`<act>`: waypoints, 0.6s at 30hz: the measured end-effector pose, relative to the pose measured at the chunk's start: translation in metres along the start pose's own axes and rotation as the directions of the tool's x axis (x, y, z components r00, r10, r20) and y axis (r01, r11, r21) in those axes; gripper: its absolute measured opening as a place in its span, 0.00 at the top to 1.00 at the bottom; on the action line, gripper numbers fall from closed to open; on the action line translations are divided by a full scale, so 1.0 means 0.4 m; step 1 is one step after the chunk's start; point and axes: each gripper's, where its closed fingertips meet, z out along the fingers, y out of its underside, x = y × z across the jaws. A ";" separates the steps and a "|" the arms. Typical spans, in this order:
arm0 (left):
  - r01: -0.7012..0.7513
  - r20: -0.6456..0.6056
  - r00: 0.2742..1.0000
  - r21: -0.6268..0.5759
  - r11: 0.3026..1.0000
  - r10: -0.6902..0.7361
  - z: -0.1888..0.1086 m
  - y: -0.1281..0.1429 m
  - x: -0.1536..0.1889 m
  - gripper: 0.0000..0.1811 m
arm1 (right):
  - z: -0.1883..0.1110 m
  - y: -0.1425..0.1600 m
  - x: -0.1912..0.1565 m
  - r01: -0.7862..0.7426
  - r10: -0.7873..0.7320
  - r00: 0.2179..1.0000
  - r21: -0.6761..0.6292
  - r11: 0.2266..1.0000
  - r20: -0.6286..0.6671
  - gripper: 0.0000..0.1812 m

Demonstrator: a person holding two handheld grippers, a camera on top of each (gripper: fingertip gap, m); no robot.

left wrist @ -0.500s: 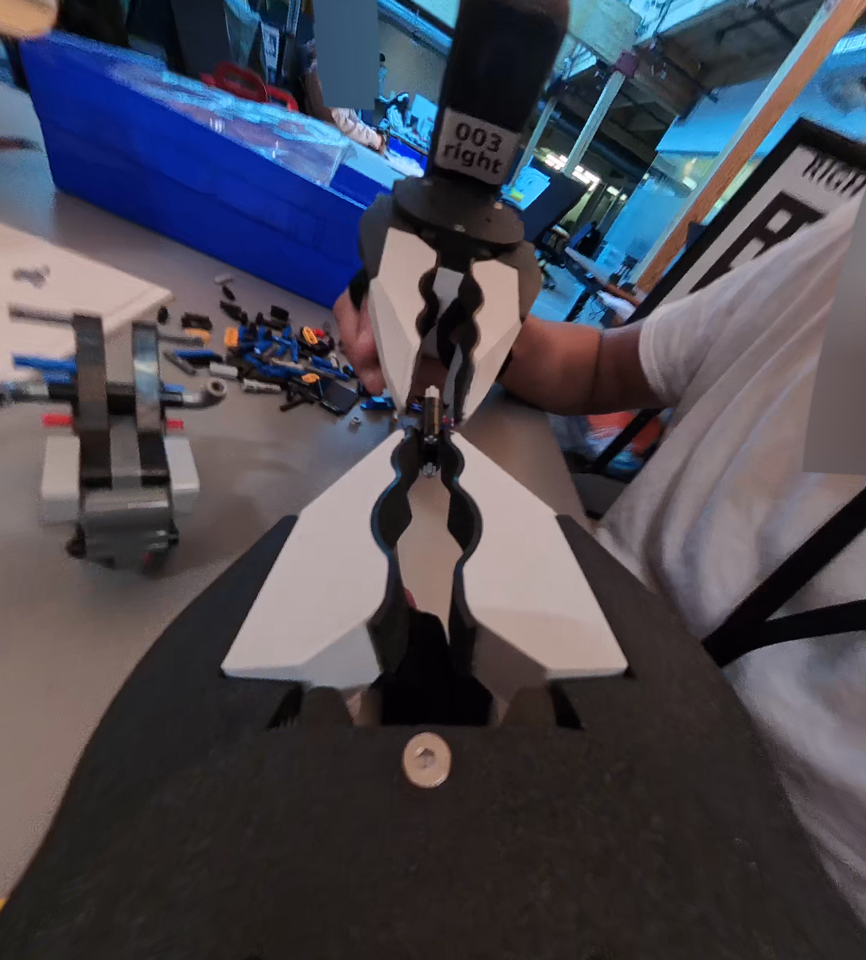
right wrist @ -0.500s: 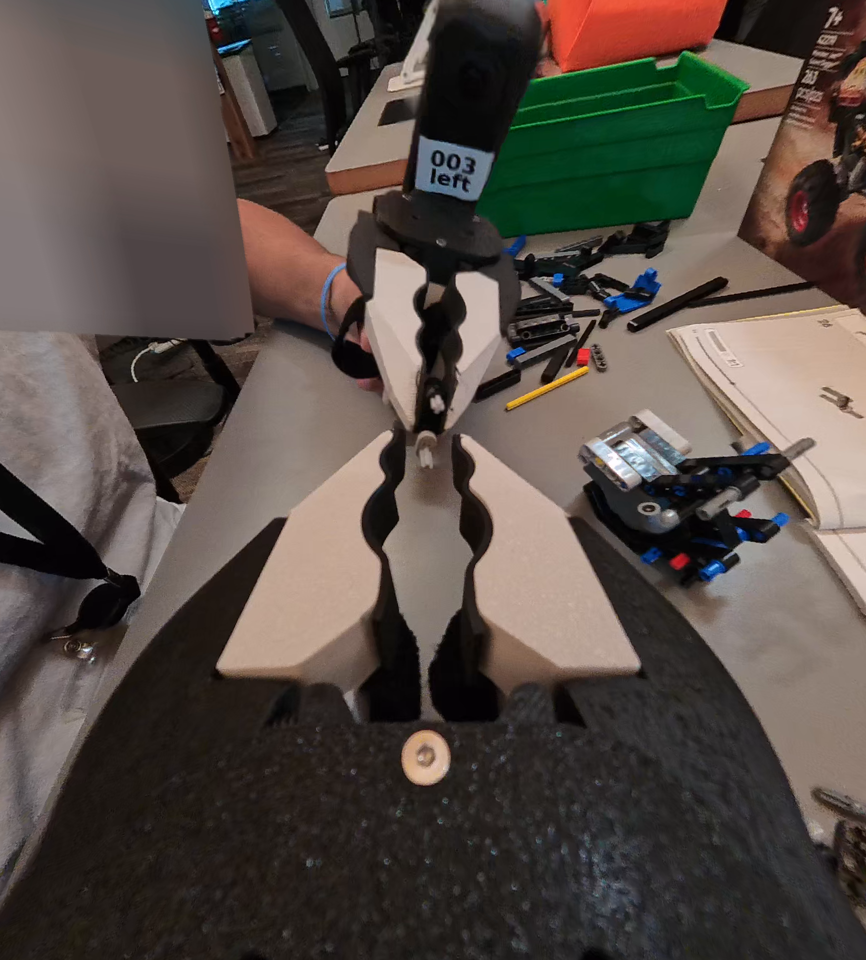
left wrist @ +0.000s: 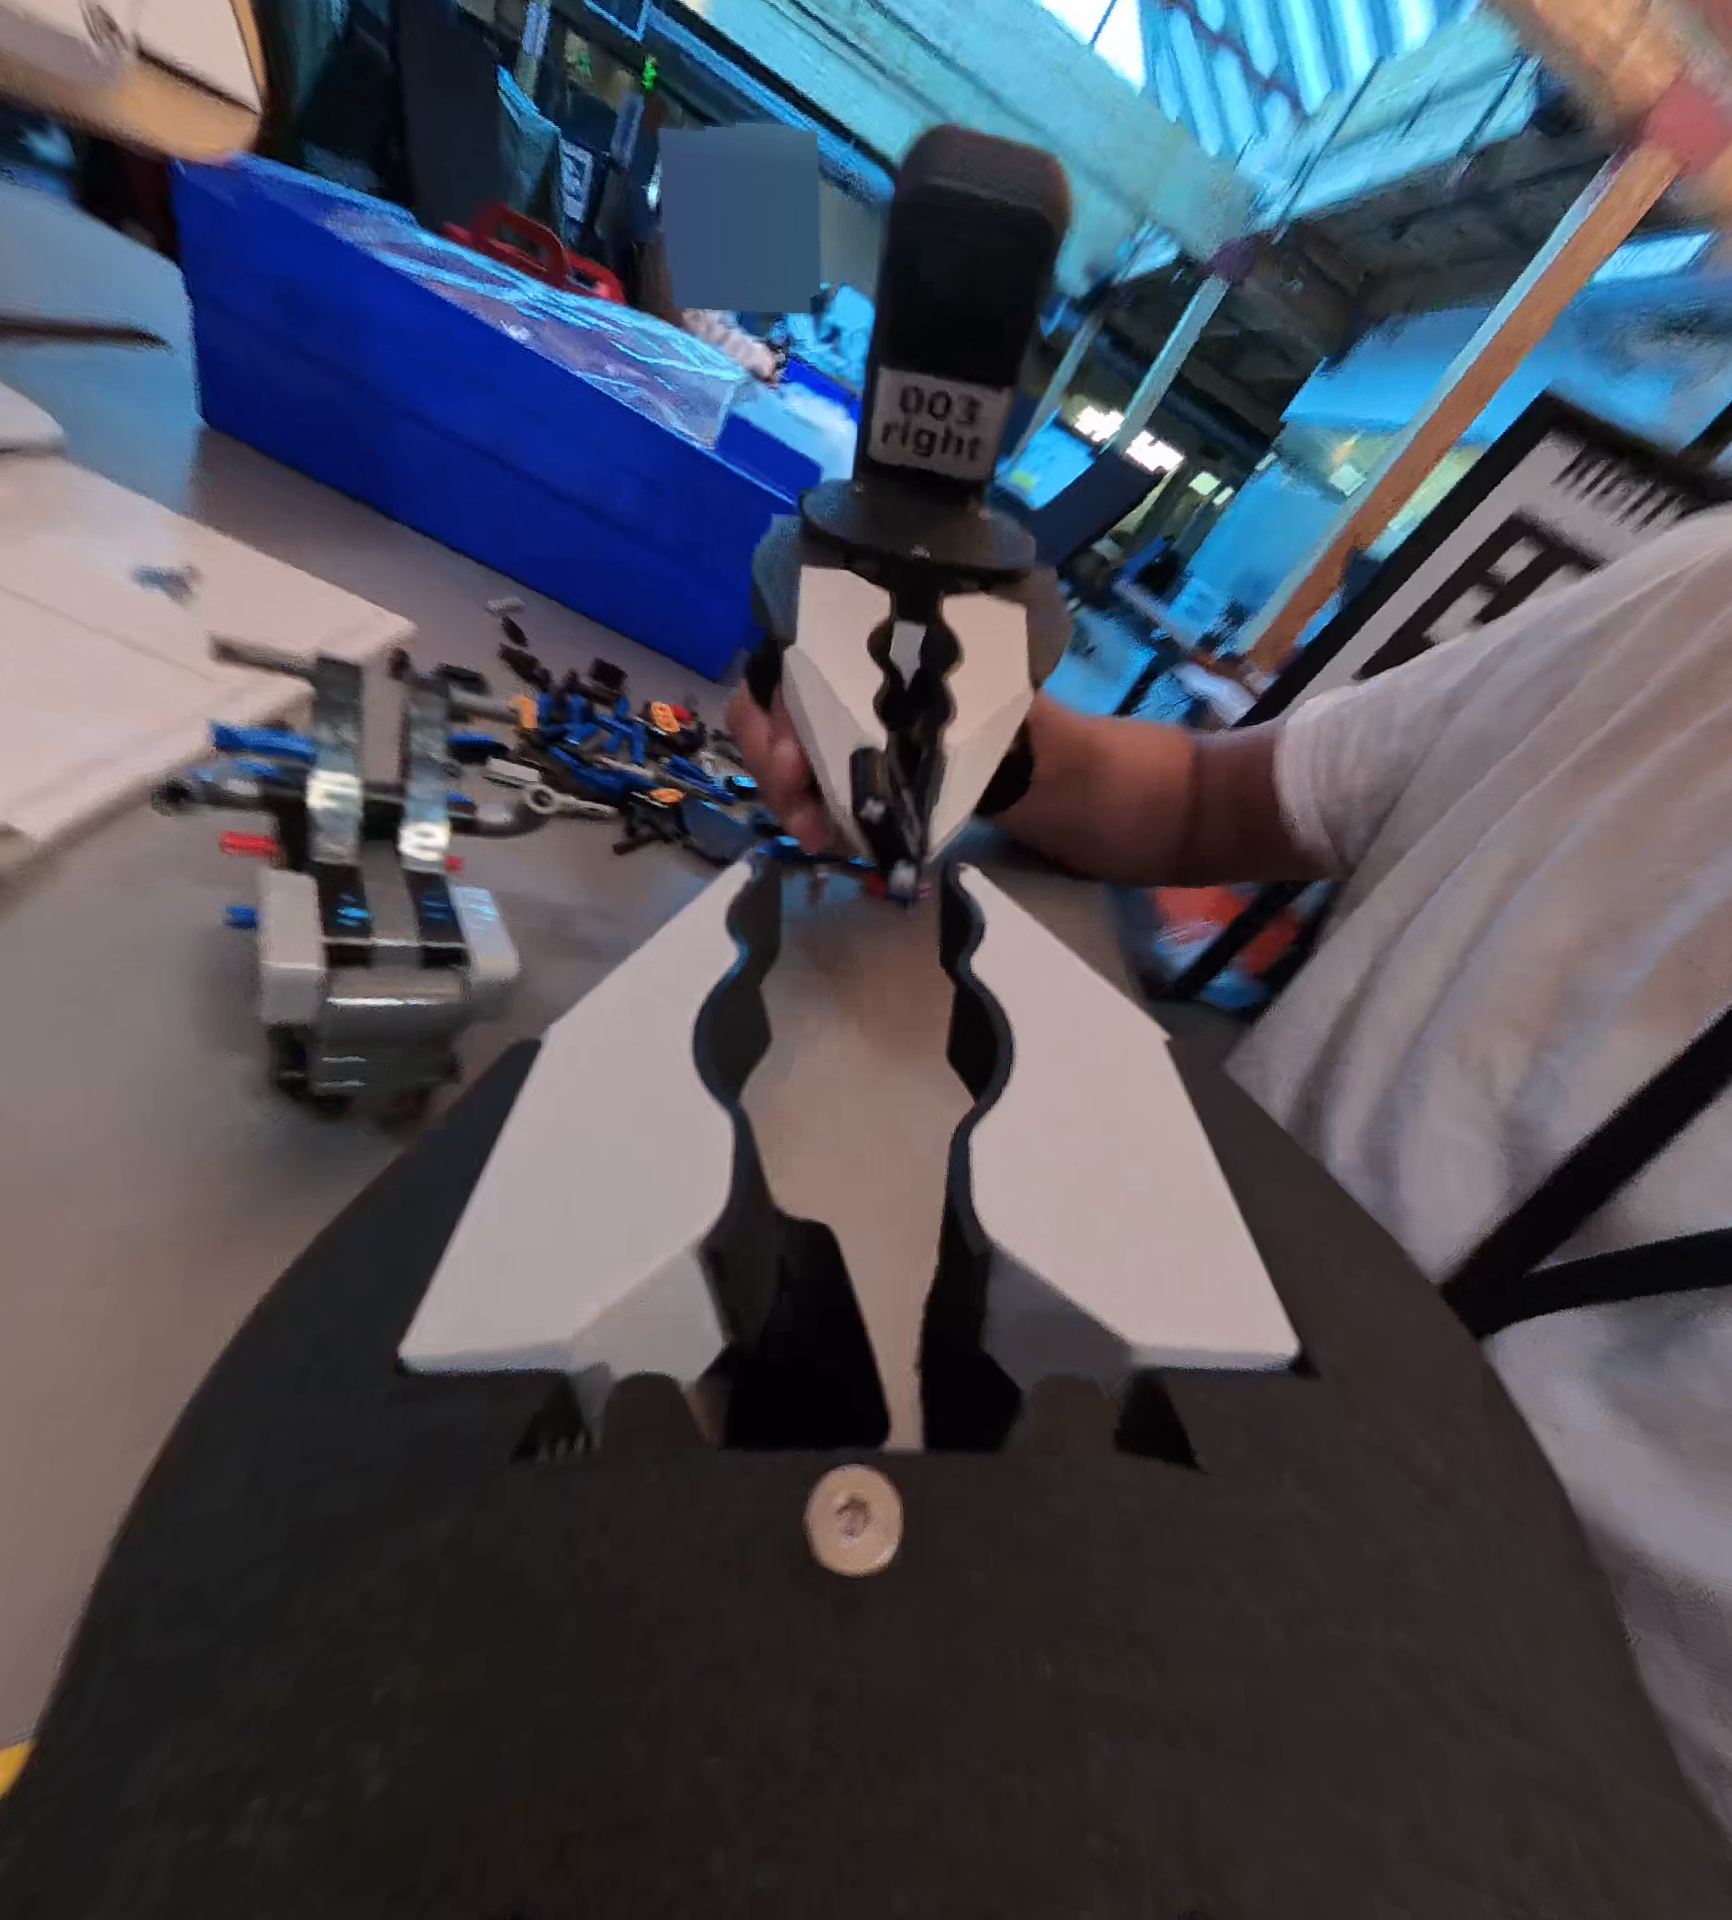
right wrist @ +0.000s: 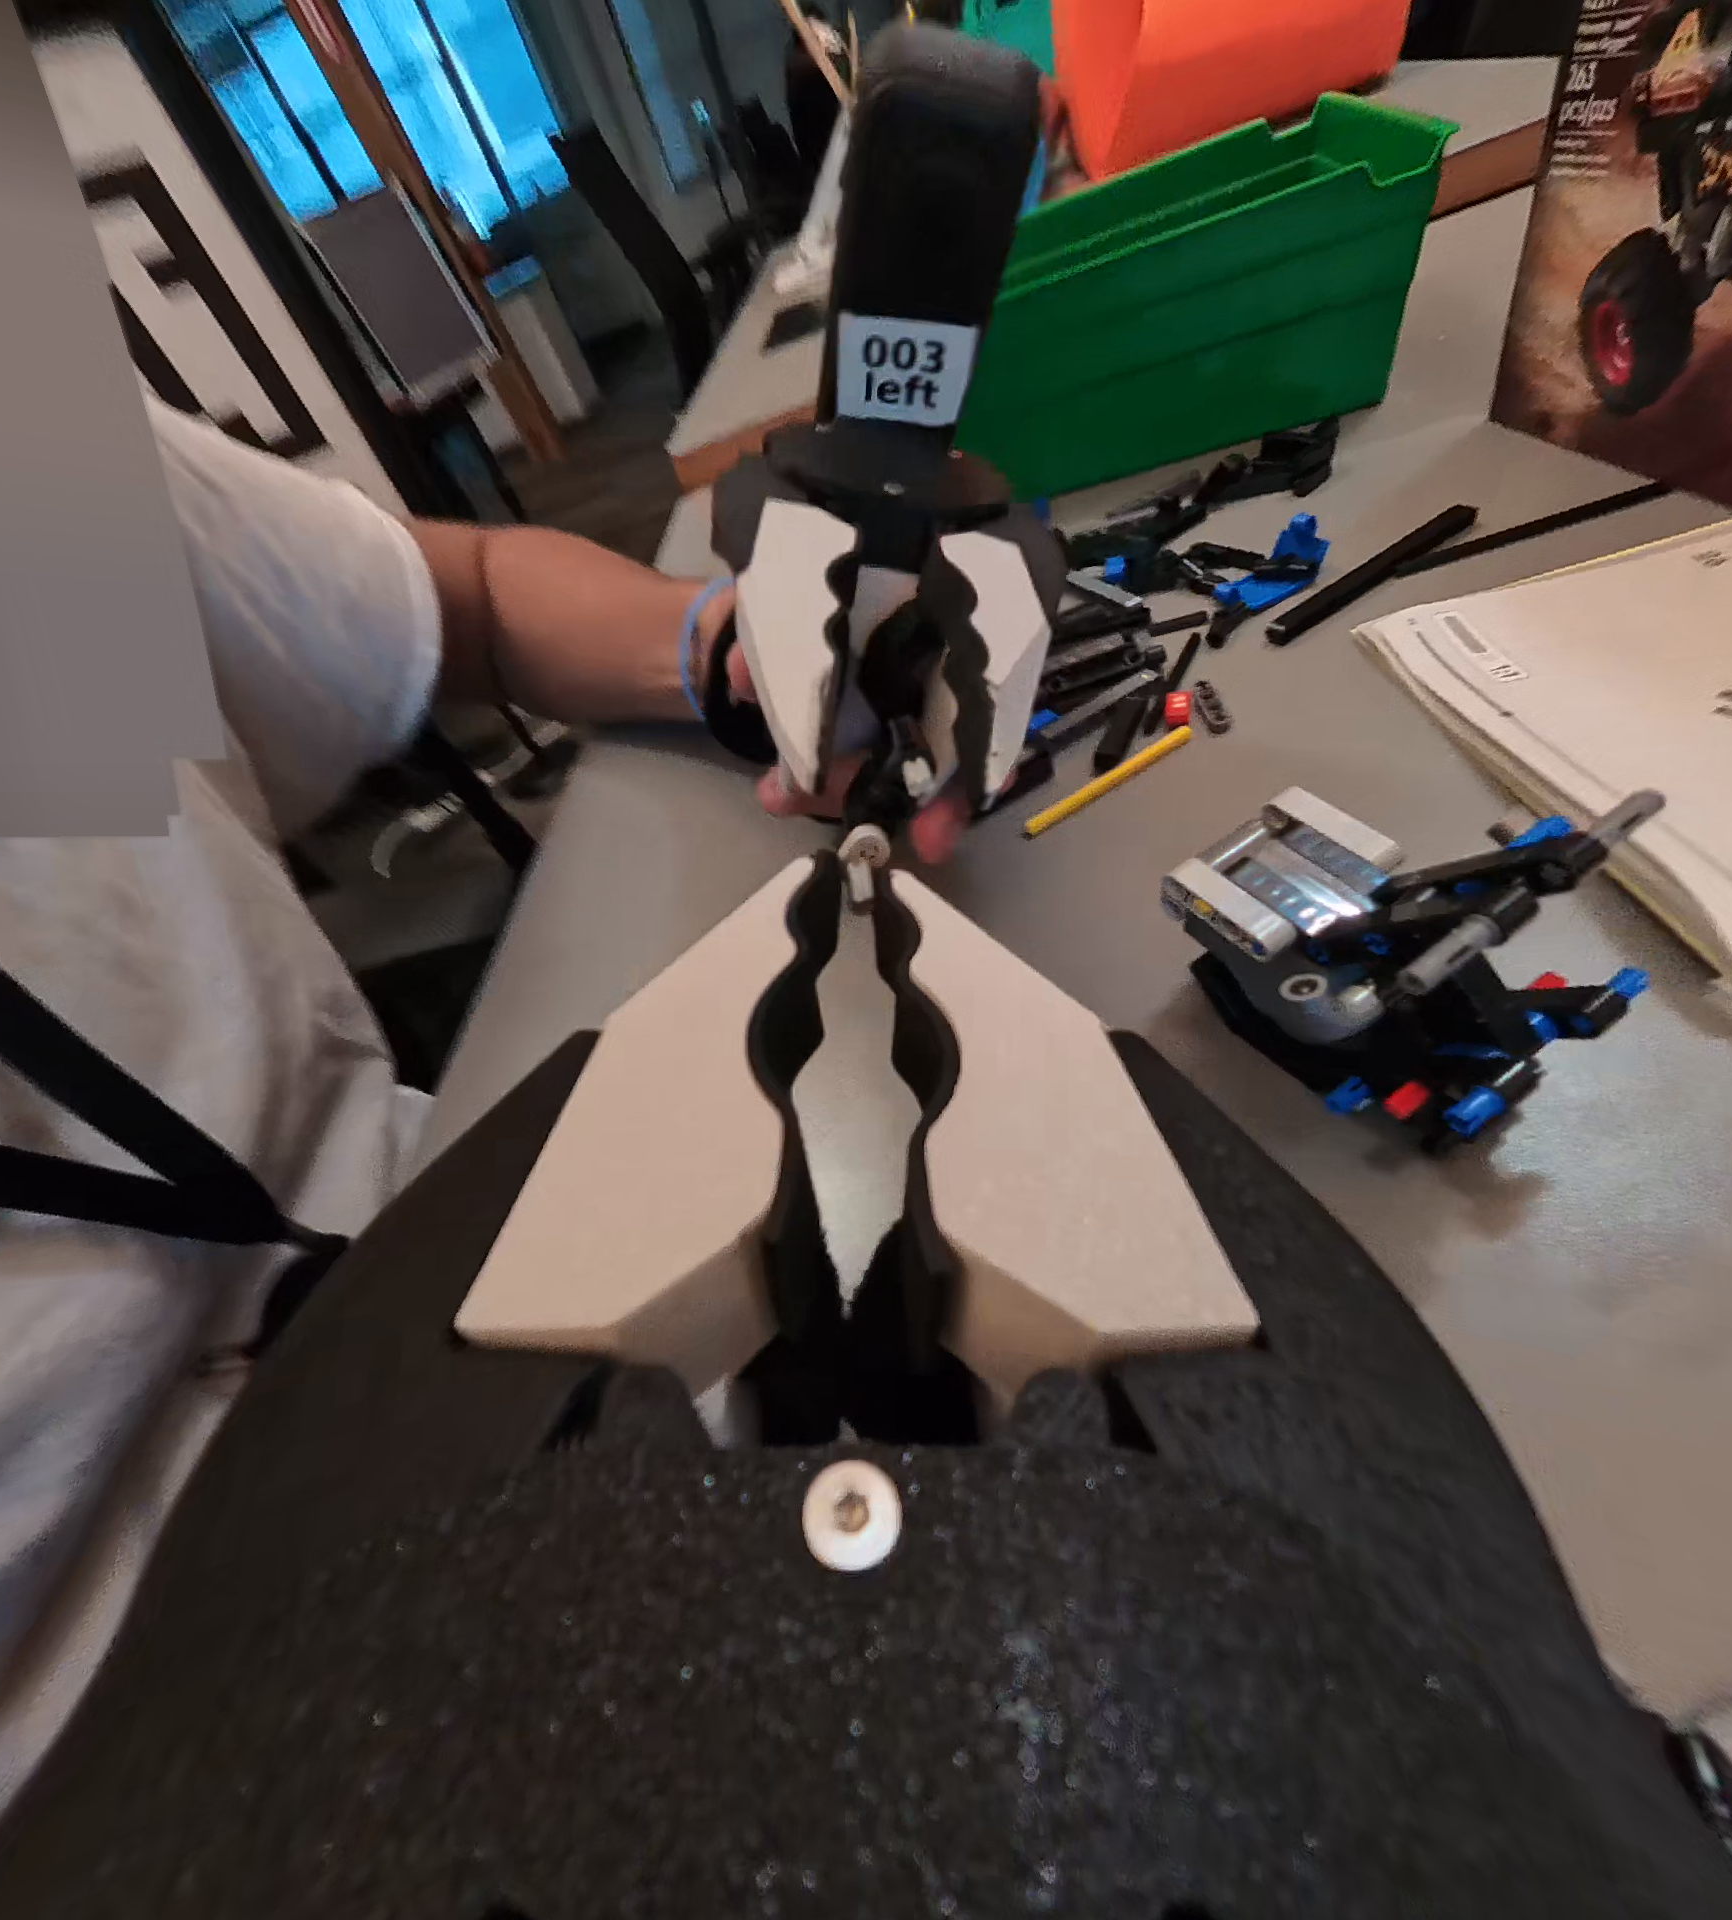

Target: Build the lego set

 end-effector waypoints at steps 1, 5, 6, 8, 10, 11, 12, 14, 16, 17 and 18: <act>-0.084 0.035 0.996 -0.017 0.996 0.084 -0.005 0.000 -0.005 0.84 | -0.008 -0.009 -0.001 -0.043 0.042 0.999 0.026 0.999 0.031 0.97; -0.422 0.177 0.883 -0.101 0.901 0.434 0.000 0.008 -0.011 0.78 | -0.020 -0.028 -0.036 -0.200 0.183 0.961 0.061 0.978 0.207 0.97; -0.498 0.213 0.833 -0.115 0.860 0.511 0.003 0.007 -0.007 0.77 | -0.019 -0.029 -0.041 -0.228 0.208 0.950 0.062 0.972 0.234 0.97; -0.614 0.268 0.734 -0.131 0.778 0.625 0.007 -0.001 0.007 0.76 | -0.012 -0.020 -0.050 -0.278 0.258 0.926 0.038 0.960 0.277 0.97; -0.665 0.279 0.688 -0.126 0.736 0.669 0.011 -0.006 0.029 0.75 | -0.003 -0.015 -0.057 -0.315 0.292 0.906 0.028 0.949 0.305 0.97; -0.671 0.282 0.683 -0.123 0.731 0.674 0.012 -0.008 0.035 0.75 | 0.001 -0.011 -0.063 -0.324 0.301 0.898 0.018 0.946 0.320 0.97; -0.674 0.276 0.682 -0.123 0.728 0.677 0.014 -0.006 0.040 0.77 | 0.006 -0.006 -0.069 -0.327 0.307 0.893 0.006 0.945 0.330 0.97; -0.684 0.263 0.674 -0.132 0.718 0.690 0.017 0.002 0.045 0.80 | 0.015 -0.002 -0.081 -0.332 0.314 0.883 -0.008 0.943 0.348 0.97; -0.698 0.244 0.665 -0.134 0.704 0.706 0.019 0.010 0.054 0.86 | 0.018 -0.004 -0.080 -0.339 0.317 0.883 0.002 0.941 0.348 0.97; -0.702 0.247 0.658 -0.140 0.699 0.711 0.020 0.010 0.054 0.88 | 0.016 -0.005 -0.078 -0.341 0.319 0.882 0.003 0.940 0.347 0.97; -0.702 0.246 0.656 -0.148 0.696 0.714 0.020 0.011 0.054 0.88 | 0.016 -0.004 -0.079 -0.334 0.314 0.884 -0.002 0.943 0.347 0.97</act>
